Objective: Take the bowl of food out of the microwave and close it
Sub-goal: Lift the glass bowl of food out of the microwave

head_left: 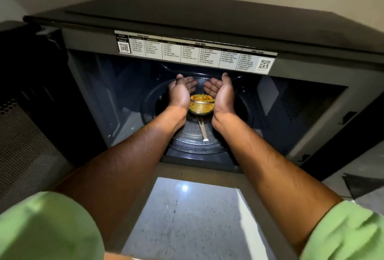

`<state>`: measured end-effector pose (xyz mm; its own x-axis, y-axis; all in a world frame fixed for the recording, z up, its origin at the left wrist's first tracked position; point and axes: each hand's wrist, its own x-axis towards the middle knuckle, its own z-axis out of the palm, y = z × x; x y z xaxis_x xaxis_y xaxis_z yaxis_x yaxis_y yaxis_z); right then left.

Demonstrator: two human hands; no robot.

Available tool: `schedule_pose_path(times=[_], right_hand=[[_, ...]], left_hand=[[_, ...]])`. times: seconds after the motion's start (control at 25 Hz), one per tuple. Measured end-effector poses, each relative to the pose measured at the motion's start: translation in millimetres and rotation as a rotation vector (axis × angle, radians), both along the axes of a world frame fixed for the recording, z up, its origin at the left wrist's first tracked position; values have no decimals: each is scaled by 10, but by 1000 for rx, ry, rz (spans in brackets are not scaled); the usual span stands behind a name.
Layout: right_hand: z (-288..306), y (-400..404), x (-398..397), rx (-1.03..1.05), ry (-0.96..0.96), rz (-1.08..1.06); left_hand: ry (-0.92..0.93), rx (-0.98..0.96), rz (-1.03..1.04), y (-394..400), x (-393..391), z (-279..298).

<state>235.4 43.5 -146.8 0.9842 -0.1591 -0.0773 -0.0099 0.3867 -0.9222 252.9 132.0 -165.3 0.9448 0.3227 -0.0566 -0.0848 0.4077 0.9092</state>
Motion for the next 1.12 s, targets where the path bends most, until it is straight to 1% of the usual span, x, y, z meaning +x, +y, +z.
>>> schedule_pose_path(times=[0.12,0.28,0.44,0.64,0.8,1.0,1.12], right_hand=[[-22,28,13,58,9,-30],[-41,18,-94,41,25,-79],[-54,-33,-347,34,41,-84],[49,-104,-847,68,43,-97],[193,-142,-1339,75,114,-116],[427,-265,-2066,83,154,-65],[698,-338,-2557,162,130,-67]], left_hand=[[-4,-14,21,1,-65,32],[3,-42,53,-16,-262,45],[-2,-21,54,-53,-573,48],[13,-48,83,-93,-1034,108],[109,-19,99,-156,-1543,245],[143,45,56,-230,-2351,572],[123,39,62,-321,-2827,843]])
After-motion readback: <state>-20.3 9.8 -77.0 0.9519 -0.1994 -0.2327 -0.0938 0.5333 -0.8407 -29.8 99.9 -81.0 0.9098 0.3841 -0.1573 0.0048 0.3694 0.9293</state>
